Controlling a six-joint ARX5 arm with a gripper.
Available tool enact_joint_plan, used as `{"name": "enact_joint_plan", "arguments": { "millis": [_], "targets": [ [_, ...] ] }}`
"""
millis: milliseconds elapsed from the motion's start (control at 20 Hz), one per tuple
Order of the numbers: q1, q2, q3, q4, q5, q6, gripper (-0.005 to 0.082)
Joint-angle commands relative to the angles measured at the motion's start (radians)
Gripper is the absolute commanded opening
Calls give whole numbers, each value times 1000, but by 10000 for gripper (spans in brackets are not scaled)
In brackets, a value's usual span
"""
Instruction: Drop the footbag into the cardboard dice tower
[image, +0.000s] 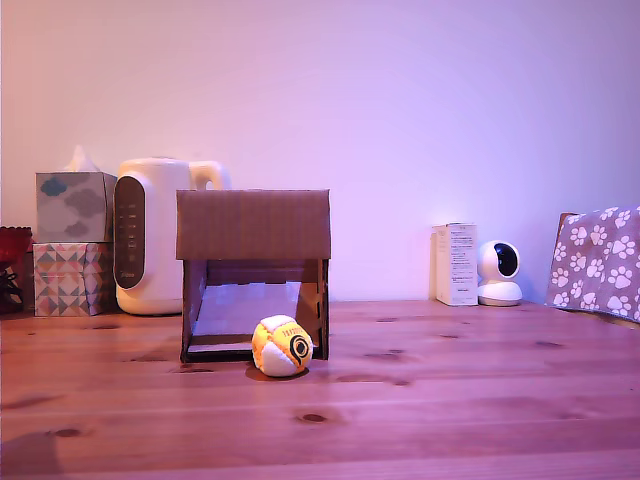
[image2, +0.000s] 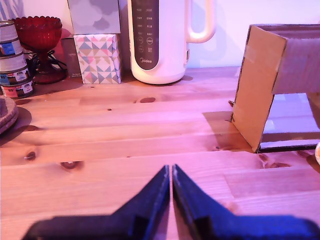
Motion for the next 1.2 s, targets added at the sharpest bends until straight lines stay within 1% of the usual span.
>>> {"name": "enact_joint_plan", "arguments": {
  "millis": [0, 300, 400, 450, 550, 600, 700, 800, 900, 950, 1050, 1150],
  "targets": [
    [3, -10, -20, -10, -6, -40, -21],
    [3, -10, -19, -5, -2, -44, -20],
    [3, -10, -2, 29, 17, -87, -20],
    [3, -10, 19, 43, 40, -99, -20],
    [2, -10, 77, 39, 73, -144, -20],
    [2, -10, 110, 36, 103, -150, -20],
    [2, 9, 174, 32, 157, -184, -20],
    [2, 62, 243, -2, 212, -183, -20],
    [0, 143, 300, -13, 293, -174, -20],
    [-6, 190, 322, -9, 324, -167, -20],
    [-28, 278, 351, 0, 367, -158, -20],
    [-68, 360, 355, 21, 392, -151, -20]
  ]
}}
